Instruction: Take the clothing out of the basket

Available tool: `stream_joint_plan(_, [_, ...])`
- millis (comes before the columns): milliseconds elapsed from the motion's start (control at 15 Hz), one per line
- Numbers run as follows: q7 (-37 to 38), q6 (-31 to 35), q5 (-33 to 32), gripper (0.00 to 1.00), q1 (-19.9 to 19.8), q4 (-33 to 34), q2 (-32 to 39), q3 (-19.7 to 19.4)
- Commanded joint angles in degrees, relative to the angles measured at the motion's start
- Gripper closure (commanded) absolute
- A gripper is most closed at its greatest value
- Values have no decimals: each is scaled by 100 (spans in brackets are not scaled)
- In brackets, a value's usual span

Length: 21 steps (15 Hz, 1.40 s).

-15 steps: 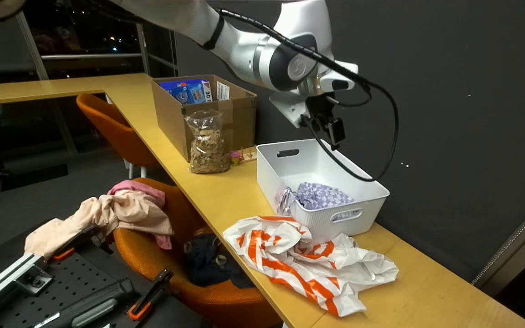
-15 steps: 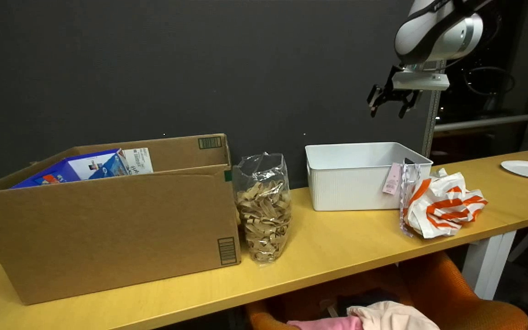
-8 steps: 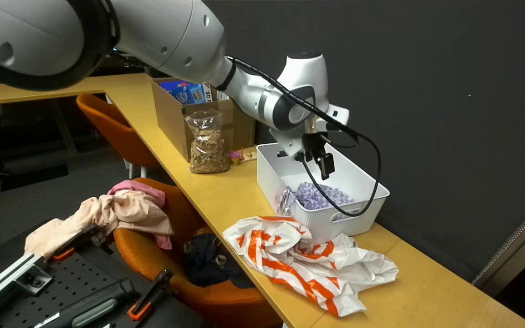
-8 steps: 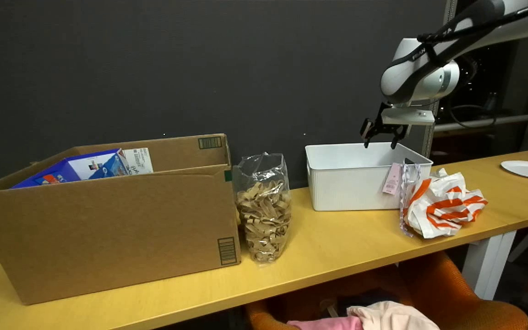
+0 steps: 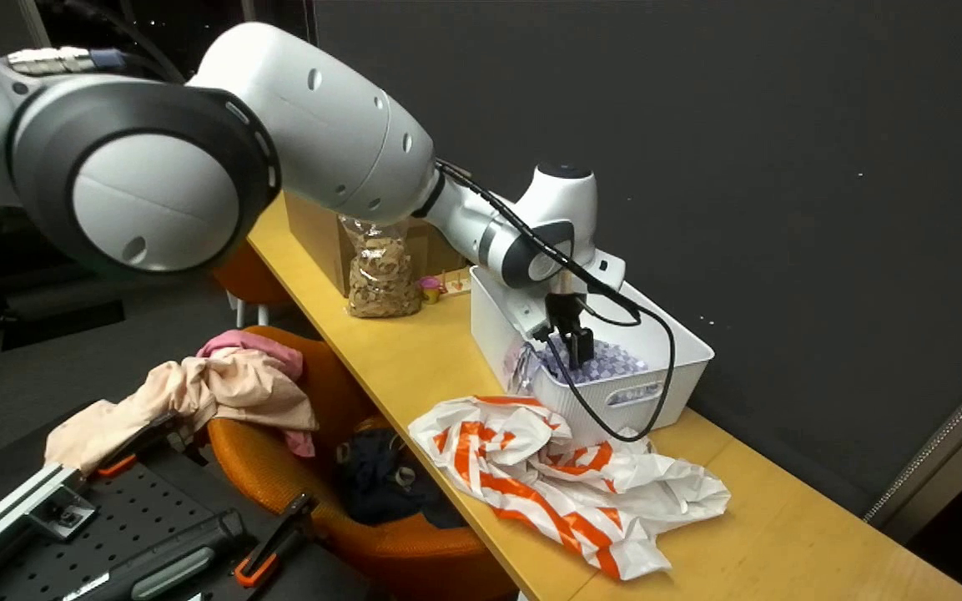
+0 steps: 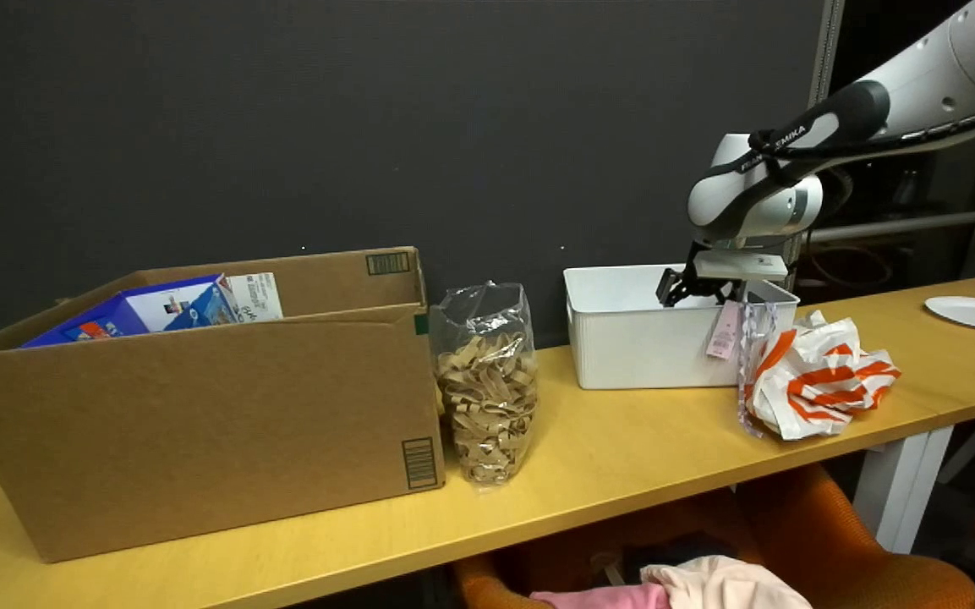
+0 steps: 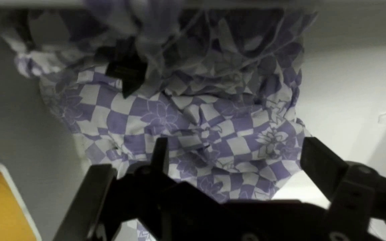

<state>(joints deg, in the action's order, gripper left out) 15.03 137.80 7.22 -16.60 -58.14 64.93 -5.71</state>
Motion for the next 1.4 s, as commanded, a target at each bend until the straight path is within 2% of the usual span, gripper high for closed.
stream_joint_plan(0, [-246, -434, 131, 0, -260, 1006, 634, 234])
stream_joint_plan(200, [-268, -621, 116, 0, -372, 1420, 944, 274])
stream_joint_plan(267, [-277, -660, 111, 25, -400, 1537, 1036, 289])
stream_joint_plan(400, [-347, -713, 157, 34, -426, 1635, 1113, 264])
stream_joint_plan(600, [-356, -838, 139, 58, -464, 1858, 1272, 257])
stream_joint_plan(933, [-320, -951, 79, 95, -443, 1608, 997, 276])
stream_joint_plan(1000, [-289, -989, 76, 99, -438, 1527, 892, 260])
stream_joint_plan(1333, [-46, -1387, -21, 99, -336, 914, -12, 61])
